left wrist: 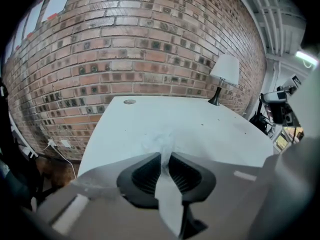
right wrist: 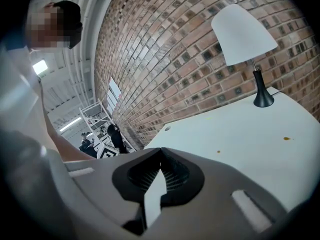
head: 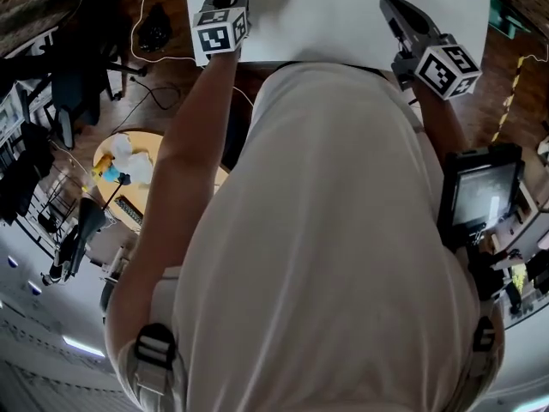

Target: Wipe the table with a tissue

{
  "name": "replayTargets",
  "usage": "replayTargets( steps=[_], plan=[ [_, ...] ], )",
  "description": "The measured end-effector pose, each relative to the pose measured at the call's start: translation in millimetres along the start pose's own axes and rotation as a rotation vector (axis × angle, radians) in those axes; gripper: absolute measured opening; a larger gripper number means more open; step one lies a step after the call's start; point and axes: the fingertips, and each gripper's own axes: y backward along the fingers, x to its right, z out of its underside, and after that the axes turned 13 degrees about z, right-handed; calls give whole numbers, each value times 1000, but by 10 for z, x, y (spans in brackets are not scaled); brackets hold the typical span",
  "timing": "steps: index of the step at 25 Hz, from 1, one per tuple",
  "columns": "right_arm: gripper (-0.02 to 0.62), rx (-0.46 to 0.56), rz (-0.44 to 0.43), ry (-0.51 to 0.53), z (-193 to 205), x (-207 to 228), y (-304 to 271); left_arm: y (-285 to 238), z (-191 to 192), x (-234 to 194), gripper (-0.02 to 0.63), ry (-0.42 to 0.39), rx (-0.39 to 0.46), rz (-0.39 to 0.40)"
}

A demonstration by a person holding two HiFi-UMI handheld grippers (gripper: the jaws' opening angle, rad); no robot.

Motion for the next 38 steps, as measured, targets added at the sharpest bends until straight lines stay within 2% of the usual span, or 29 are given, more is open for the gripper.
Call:
replayTargets(
  steps=[7,10,17,23,32,34,38],
  plan=[
    [8,18,42,-23,65,150,81,-174,0,-96,60,-76,-73,-41],
    [8,30,68,-53,55,231,154,-276,6,-67,60,-140,-111,-42],
    [8,64,99,-91,-49,373,348,-351,-4,41,55,-243,-175,-105],
    [8,71,113,-100,-36,395,409,-449,14,189,52,-306,-207,-95],
    [8,81,115,-102,-44,377,409,-577,85,557,49,-500,-250,-10],
    [8,83,111,-100,-38,337,391,-586,129,659,49,-492,-242,38],
    [8,86,113,-106,-27,307,394,-538,191,770,51,-383,-183,173]
  ],
)
